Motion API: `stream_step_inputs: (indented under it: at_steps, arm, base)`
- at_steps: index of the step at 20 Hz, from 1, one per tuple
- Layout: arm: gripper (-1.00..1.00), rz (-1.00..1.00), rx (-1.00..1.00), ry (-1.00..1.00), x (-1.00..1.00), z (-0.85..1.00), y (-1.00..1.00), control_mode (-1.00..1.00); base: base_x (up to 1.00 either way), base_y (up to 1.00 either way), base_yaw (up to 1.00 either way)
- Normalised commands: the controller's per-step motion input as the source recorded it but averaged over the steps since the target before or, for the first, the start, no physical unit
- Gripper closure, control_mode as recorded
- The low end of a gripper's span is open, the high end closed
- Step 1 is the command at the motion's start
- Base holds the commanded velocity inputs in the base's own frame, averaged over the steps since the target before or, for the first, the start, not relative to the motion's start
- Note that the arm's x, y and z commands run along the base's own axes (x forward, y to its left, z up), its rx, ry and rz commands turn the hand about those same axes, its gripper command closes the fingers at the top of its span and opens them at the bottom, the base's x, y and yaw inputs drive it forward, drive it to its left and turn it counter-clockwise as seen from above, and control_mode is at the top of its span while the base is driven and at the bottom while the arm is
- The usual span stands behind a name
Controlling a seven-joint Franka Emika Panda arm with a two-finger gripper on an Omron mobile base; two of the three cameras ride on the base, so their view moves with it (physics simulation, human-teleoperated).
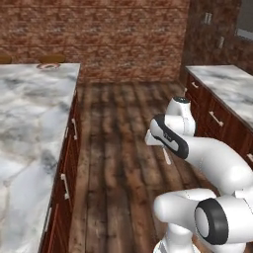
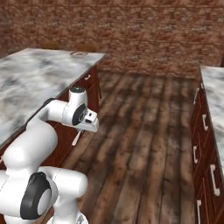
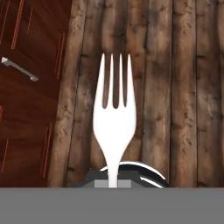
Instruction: Take the fork and place it on the left side of the plate. Then take the spoon and place it on the right side of the plate. Make sure they're directly next to the plate.
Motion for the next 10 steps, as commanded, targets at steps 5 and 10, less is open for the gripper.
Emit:
stream_step_inputs:
  at_steps: [5, 10]
  arm:
    - [1.00, 0.00, 0.00, 0.00, 0.00, 0.00, 0.00, 1.00]
    - [1.00, 0.00, 0.00, 0.00, 0.00, 0.00, 0.00, 1.00]
  base:
    - [1.00, -0.25, 0.02]
    - [1.00, -0.24, 0.02]
